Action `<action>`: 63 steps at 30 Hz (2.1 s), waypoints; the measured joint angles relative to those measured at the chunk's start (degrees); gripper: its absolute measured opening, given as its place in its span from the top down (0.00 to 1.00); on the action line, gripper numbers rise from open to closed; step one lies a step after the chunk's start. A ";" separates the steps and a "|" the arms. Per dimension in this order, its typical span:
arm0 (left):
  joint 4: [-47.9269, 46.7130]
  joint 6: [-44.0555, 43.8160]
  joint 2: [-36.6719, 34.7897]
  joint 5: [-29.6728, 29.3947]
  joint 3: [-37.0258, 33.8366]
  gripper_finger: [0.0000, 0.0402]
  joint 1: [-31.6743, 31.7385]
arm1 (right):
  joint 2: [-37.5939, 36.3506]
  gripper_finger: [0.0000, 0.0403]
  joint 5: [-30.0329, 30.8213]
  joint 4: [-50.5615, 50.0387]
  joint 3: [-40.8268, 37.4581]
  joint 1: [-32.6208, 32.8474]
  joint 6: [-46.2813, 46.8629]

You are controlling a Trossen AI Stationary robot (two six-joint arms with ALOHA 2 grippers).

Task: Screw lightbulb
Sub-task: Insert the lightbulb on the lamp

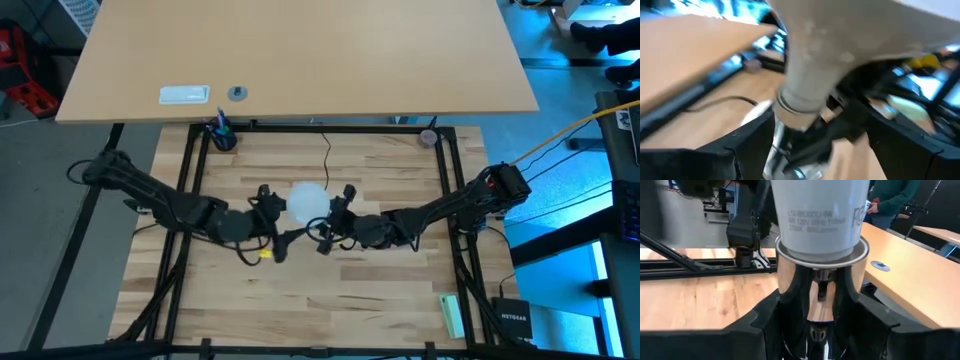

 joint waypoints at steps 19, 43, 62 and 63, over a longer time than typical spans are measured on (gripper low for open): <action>28.49 22.42 9.99 -17.53 0.04 0.29 0.64 | 0.09 0.55 1.24 -1.99 -0.09 -0.01 0.38; 14.46 23.97 5.58 36.86 0.42 0.64 1.89 | 0.31 0.55 -52.87 3.71 -0.35 0.00 -3.59; 2.73 19.08 -1.23 35.45 0.78 0.28 5.17 | -0.83 0.55 -37.97 0.59 0.03 0.15 -1.87; 0.59 17.80 -2.46 32.65 0.98 0.28 4.73 | -1.15 0.55 -35.59 0.25 0.09 0.15 -1.49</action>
